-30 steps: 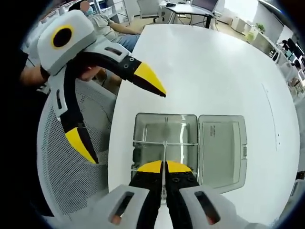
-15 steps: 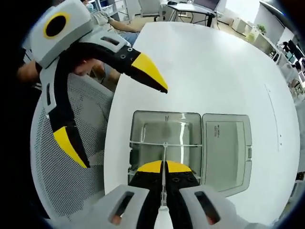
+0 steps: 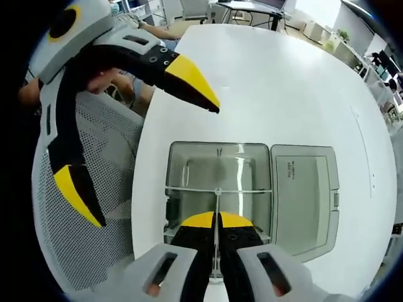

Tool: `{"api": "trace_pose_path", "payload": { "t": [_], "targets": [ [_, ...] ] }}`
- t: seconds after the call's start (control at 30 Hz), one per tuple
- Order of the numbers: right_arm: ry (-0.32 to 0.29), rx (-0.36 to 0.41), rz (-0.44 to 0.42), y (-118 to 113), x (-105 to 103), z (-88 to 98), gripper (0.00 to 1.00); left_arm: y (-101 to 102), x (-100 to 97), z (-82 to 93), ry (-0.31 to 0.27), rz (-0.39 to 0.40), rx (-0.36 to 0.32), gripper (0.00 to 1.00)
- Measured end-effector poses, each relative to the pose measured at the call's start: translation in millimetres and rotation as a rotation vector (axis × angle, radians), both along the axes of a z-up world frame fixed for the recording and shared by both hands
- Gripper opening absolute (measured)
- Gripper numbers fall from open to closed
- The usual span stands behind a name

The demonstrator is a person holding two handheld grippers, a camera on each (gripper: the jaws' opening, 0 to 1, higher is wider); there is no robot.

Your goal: Insert the divider into the dual guide fixture by aligning both edges with the guide slots and pushing it downward to the bottom, including one-sided entry, uneven engagement, binding, and posture correction.

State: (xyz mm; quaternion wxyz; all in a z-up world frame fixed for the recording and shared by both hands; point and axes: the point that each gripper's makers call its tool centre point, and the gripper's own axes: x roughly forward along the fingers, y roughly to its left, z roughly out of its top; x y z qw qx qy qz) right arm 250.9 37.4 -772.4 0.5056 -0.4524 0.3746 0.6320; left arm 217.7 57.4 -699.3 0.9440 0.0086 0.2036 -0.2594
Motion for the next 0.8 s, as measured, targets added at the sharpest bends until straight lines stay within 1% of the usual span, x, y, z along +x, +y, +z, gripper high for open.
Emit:
{"api": "trace_pose_path", "payload": {
  "t": [0.33, 0.43, 0.57, 0.73, 0.8],
  "targets": [
    [0.008, -0.001, -0.015, 1.1, 1.3, -5.2, 0.0, -1.7, -0.3, -1.7, 0.009, -0.003, 0.004, 0.71],
    [-0.004, -0.002, -0.013, 1.2, 0.5, -9.4, 0.0, -1.6, -0.4, -2.6, 0.011, -0.004, 0.004, 0.71],
    [-0.012, -0.006, -0.01, 1.4, 0.6, -9.0, 0.0, -2.4, -0.7, -3.5, 0.014, -0.008, 0.006, 0.71],
    [-0.007, 0.0, -0.019, 1.0, 0.1, -8.8, 0.0, -3.6, -0.3, -3.4, 0.017, -0.01, 0.009, 0.71],
    [-0.008, -0.005, -0.01, 0.7, 0.4, -9.1, 0.0, -3.6, -0.5, -3.8, 0.019, -0.01, 0.009, 0.71]
  ]
}}
